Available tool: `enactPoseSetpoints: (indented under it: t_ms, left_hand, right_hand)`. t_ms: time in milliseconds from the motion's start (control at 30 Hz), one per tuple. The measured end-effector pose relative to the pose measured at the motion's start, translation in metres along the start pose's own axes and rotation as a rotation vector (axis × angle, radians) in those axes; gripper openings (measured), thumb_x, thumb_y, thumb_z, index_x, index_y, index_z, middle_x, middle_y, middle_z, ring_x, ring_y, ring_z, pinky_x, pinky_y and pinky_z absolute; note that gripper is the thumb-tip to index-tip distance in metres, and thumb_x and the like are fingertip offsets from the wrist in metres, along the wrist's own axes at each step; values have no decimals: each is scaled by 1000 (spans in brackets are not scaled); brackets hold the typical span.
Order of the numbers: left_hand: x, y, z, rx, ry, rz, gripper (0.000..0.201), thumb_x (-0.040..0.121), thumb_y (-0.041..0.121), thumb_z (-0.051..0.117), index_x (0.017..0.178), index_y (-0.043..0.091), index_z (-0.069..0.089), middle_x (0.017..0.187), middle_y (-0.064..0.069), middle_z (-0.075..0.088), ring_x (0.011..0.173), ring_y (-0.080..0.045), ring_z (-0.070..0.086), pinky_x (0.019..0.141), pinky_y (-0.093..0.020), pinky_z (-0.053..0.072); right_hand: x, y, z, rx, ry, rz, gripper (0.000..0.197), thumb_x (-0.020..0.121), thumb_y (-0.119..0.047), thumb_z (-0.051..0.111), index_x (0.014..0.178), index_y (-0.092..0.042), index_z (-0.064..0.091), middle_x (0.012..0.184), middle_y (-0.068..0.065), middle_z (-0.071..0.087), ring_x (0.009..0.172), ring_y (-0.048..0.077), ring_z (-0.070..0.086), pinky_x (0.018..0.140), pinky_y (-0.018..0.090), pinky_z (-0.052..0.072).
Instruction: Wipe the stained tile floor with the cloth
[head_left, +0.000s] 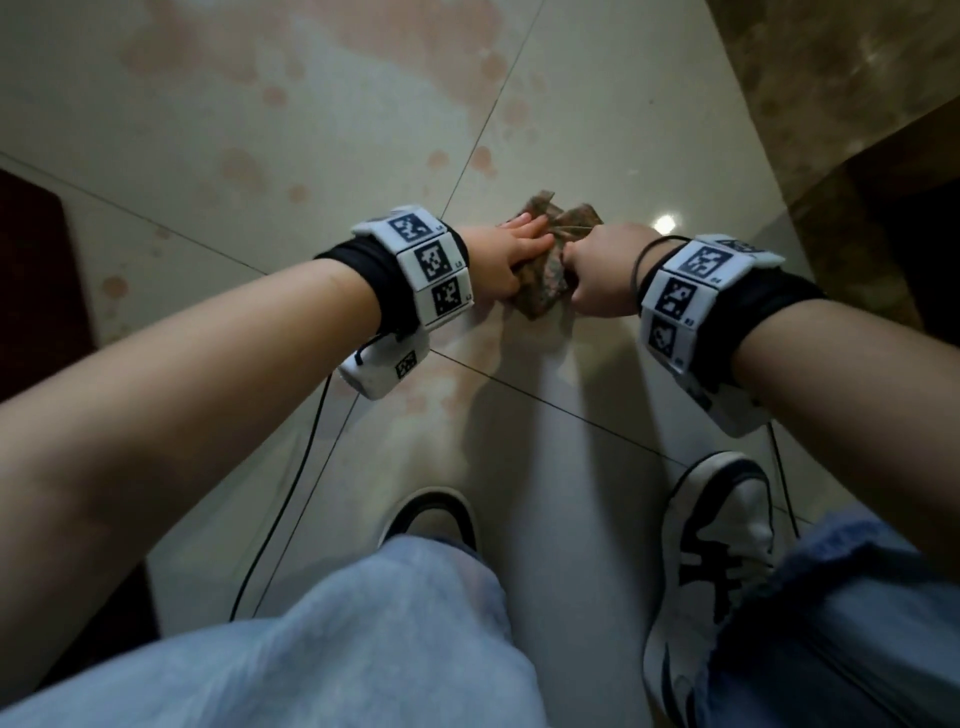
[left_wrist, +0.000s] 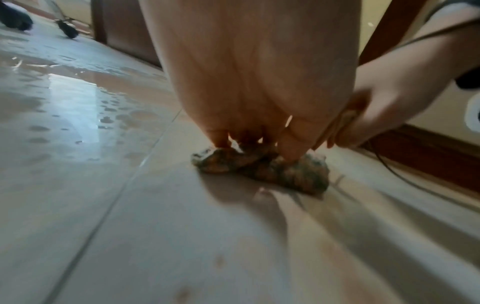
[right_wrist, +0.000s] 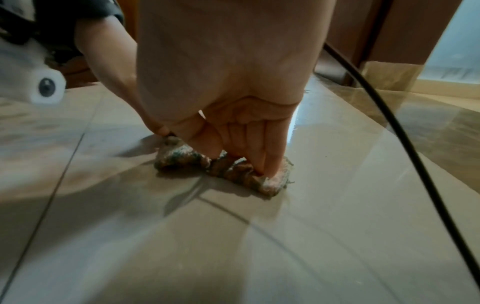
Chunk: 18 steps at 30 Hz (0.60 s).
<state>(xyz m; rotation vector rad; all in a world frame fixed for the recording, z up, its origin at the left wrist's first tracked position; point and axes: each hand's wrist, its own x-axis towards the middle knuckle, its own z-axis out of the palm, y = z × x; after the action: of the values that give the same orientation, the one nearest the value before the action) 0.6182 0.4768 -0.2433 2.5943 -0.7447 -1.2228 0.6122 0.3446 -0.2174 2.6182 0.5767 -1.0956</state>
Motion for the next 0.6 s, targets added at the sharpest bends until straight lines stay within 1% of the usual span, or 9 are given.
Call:
enactPoseSetpoints:
  t_ms: [167,200,267,333,367,400,467,533,600]
  left_hand:
    - [-10,-9,12,95,-13,58,71,93,4,40,154,15,4,162,-5,-7,150,-18,-6,121,-30,2]
    - [-12,-11,14,97,-20,72,72,92,3,40,154,15,5,162,-5,-6,150,-17,-6,121,-30,2]
    - [-17,-13,18,121,-28,94,73,91,2,40,154,16,5,162,-3,-6,150,-16,-6,120,-28,1]
    - [-22,-15,21,178,-34,120,74,92,6,42,154,17,4,162,-2,-7,150,-14,-6,119,-26,2]
    - [-25,-16,23,216,-37,134,74,92,9,42,154,18,3,162,-2,-7,150,-14,-6,119,-25,3]
    - [-28,-17,25,252,-38,143,74,92,11,42,154,18,2,162,-1,-7,150,-13,-6,119,-25,4]
    - [-33,-20,28,291,-41,156,75,91,12,43,154,18,2,162,-1,-7,150,-13,-6,119,-25,5]
    - [-37,-23,31,318,-56,173,75,91,14,43,153,18,2,162,-2,-7,150,-13,-6,120,-26,4]
    - [-43,-26,35,359,-78,190,75,92,18,44,154,19,1,162,-2,-7,150,-13,-6,120,-28,5]
  right_hand:
    - [-8,-4,5,-36,-58,-27,42,88,-26,44,126,-11,57,115,15,64,104,32,62,79,31,47]
    - [-12,-7,6,-39,-72,-33,42,89,-25,43,126,-11,57,115,15,64,104,32,62,79,31,46]
    - [-15,-13,8,-12,-90,-41,38,91,-23,42,122,-8,60,114,16,64,103,32,61,75,28,41]
    - [-19,-21,6,52,-114,-23,35,92,-21,43,116,-5,62,116,18,64,101,32,59,73,27,37]
    - [-19,-25,6,85,-140,-21,34,93,-20,43,116,-3,62,118,18,63,103,32,58,74,27,37]
    - [-19,-28,5,114,-160,-26,34,94,-19,43,118,-2,61,121,19,61,108,33,58,78,29,39]
    - [-20,-31,5,195,-195,-42,33,94,-15,46,121,-2,61,126,18,60,118,33,56,91,33,44]
    - [-21,-35,6,252,-231,-83,34,93,-11,48,124,-3,60,130,18,58,122,33,54,99,35,43]
    - [-22,-41,8,234,-295,-115,37,94,-8,47,129,-3,56,134,17,55,127,33,51,103,36,41]
